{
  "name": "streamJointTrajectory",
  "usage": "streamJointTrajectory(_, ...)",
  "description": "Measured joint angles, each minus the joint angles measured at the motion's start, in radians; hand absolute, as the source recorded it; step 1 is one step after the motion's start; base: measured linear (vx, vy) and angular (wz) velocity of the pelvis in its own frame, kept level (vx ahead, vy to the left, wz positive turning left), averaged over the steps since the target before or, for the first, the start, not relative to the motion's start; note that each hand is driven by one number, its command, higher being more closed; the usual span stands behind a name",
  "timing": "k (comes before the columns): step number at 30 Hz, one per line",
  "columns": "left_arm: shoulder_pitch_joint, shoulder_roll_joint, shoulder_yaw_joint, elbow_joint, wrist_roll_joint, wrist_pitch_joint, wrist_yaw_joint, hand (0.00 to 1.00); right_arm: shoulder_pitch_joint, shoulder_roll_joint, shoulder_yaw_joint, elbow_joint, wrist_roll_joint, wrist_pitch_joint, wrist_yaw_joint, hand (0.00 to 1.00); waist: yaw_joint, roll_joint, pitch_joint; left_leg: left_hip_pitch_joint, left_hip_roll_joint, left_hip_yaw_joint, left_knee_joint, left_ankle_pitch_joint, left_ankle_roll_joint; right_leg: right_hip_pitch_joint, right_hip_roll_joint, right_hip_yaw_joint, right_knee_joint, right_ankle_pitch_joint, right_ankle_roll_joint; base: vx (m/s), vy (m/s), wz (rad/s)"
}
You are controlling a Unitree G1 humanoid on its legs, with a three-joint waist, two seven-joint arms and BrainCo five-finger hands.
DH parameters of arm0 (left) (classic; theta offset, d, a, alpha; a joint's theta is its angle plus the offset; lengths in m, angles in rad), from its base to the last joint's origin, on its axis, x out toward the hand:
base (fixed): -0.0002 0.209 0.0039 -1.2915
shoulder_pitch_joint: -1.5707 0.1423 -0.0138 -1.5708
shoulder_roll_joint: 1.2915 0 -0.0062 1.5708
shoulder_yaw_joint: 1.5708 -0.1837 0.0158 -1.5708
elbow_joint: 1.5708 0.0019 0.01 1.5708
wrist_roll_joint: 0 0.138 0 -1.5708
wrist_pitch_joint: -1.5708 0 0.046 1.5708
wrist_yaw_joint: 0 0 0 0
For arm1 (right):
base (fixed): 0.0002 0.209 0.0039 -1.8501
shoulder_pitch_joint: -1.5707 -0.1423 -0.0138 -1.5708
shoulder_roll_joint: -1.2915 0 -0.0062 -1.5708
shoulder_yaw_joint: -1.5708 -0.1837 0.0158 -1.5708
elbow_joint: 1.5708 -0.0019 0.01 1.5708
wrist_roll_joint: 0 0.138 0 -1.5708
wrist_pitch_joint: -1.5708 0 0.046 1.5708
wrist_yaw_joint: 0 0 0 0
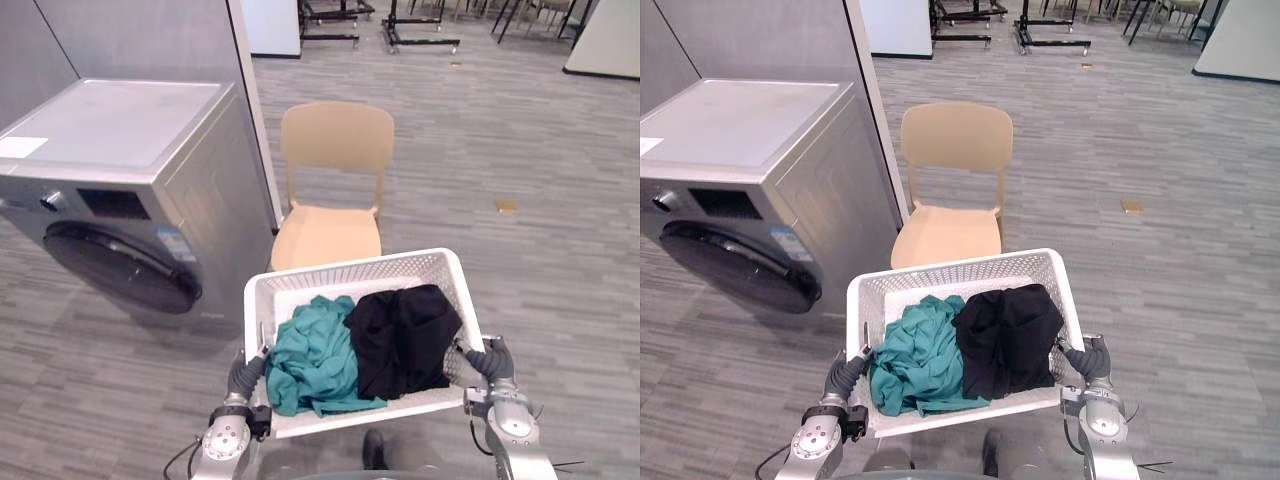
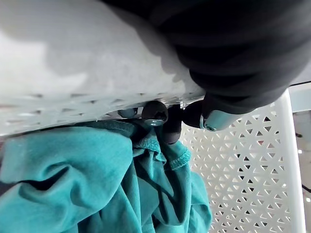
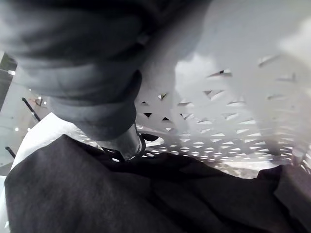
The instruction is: Pick up the laundry basket with both hands and put the clothes into the washing machine.
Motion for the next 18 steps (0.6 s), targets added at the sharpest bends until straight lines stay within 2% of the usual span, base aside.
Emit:
streamJointTrajectory(1,0.0,-0.001,0.002,-0.009,0.0,-0.006,0.0,1.0,-0.006,0.0,0.0,-0.006,0.001,-0.002,0.0,1.0,0.013,0.0,0.0,-0.07,-0.005,0.016,-0.08,-0.053,0.007,0.059,-0.002,0.022,-0.05,0.0,0.002,0.58,0.082,-0.46)
streamJointTrajectory(3,-0.003,-0.001,0.003,-0.015,0.0,-0.009,0.0,1.0,-0.028,-0.002,-0.002,0.013,0.003,-0.003,0.0,1.0,0.022,-0.02,0.009,-0.115,-0.081,-0.017,-0.39,-0.068,0.003,0.129,-0.039,0.048,-0.104,-0.006,0.019,0.61,0.16,-0.49)
streamJointTrajectory(4,-0.003,-0.005,0.003,-0.015,0.0,-0.009,0.0,1.0,-0.038,-0.01,-0.002,0.031,0.004,-0.006,0.001,1.0,0.022,-0.026,0.009,-0.108,-0.14,-0.076,-0.644,-0.036,-0.036,0.156,-0.07,0.055,-0.115,-0.025,0.053,0.51,0.201,-0.38)
streamJointTrajectory(5,-0.002,-0.01,0.002,-0.015,0.001,-0.009,-0.001,1.0,-0.04,-0.016,-0.003,0.045,0.005,-0.013,0.002,1.0,0.02,-0.018,0.007,-0.103,-0.159,-0.108,-0.771,0.002,-0.058,0.174,-0.076,0.059,-0.121,-0.039,0.074,0.59,0.288,-0.47)
streamJointTrajectory(6,0.004,-0.014,-0.002,-0.01,0.005,-0.006,-0.002,1.0,-0.039,-0.02,-0.003,0.07,0.005,-0.018,0.002,1.0,0.021,0.0,0.007,-0.078,-0.159,-0.128,-0.881,0.182,-0.056,0.212,-0.077,0.08,-0.134,-0.072,0.118,0.48,0.261,-0.38)
streamJointTrajectory(7,0.003,-0.001,0.0,0.008,0.013,0.001,0.0,1.0,-0.046,0.0,-0.003,0.123,0.004,-0.019,0.002,1.0,0.015,-0.031,-0.006,-0.049,-0.195,-0.106,-0.87,0.174,0.003,0.244,-0.12,0.087,-0.144,-0.081,0.135,0.48,0.259,-0.33)
streamJointTrajectory(8,0.003,0.006,0.0,0.008,0.015,0.006,-0.001,1.0,-0.043,0.007,-0.004,0.132,0.004,-0.019,0.002,1.0,0.013,-0.044,-0.012,-0.047,-0.211,-0.099,-0.857,0.148,0.019,0.245,-0.139,0.086,-0.14,-0.082,0.136,0.57,0.293,-0.27)
streamJointTrajectory(9,-0.003,0.009,-0.003,0.015,0.021,0.009,-0.007,1.0,-0.037,0.012,-0.006,0.134,0.004,-0.021,0.002,1.0,0.015,-0.063,-0.007,-0.049,-0.235,-0.066,-0.809,0.078,0.045,0.226,-0.185,0.097,-0.064,-0.096,0.164,0.46,0.251,-0.28)
streamJointTrajectory(11,-0.002,0.009,-0.004,0.026,0.021,0.011,-0.007,1.0,-0.04,0.012,-0.008,0.147,0.001,-0.021,0.009,1.0,0.018,-0.074,0.0,-0.019,-0.251,-0.034,-0.802,0.043,0.063,0.176,-0.214,0.108,0.071,-0.108,0.196,0.41,0.256,-0.37)
streamJointTrajectory(12,-0.001,0.019,-0.003,0.044,0.026,0.017,-0.01,1.0,-0.052,0.018,-0.008,0.198,-0.007,-0.02,0.011,1.0,0.015,-0.081,-0.001,0.051,-0.278,-0.003,-0.827,0.021,0.088,0.062,-0.274,0.106,0.353,-0.083,0.257,0.38,0.248,-0.31)
streamJointTrajectory(13,-0.001,0.024,-0.003,0.049,0.033,0.017,-0.009,1.0,-0.06,0.023,-0.008,0.215,-0.011,-0.02,0.011,1.0,0.013,-0.082,-0.001,0.075,-0.283,0.005,-0.838,0.018,0.093,0.033,-0.29,0.103,0.427,-0.084,0.257,0.43,0.267,-0.29)
streamJointTrajectory(15,-0.001,0.039,0.001,0.057,0.033,0.019,0.001,1.0,-0.067,0.037,0.0,0.243,-0.015,-0.02,0.01,1.0,0.011,-0.079,0.0,0.136,-0.297,0.007,-0.873,0.016,0.096,-0.031,-0.304,0.074,0.538,-0.101,0.228,0.3,0.139,-0.13)
streamJointTrajectory(16,-0.003,0.049,0.009,0.058,0.037,0.019,0.006,1.0,-0.068,0.041,0.015,0.246,-0.017,-0.021,0.01,1.0,0.002,-0.081,-0.002,0.174,-0.304,0.004,-0.913,0.016,0.096,-0.084,-0.296,0.05,0.557,-0.132,0.2,0.25,0.082,0.07)
streamJointTrajectory(18,-0.013,0.058,0.01,0.063,0.04,0.019,0.024,1.0,-0.078,0.039,0.028,0.246,-0.017,-0.022,0.008,1.0,-0.006,-0.082,-0.002,0.183,-0.308,-0.008,-0.934,0.016,0.096,-0.136,-0.279,0.02,0.51,-0.161,0.17,0.2,0.032,0.23)
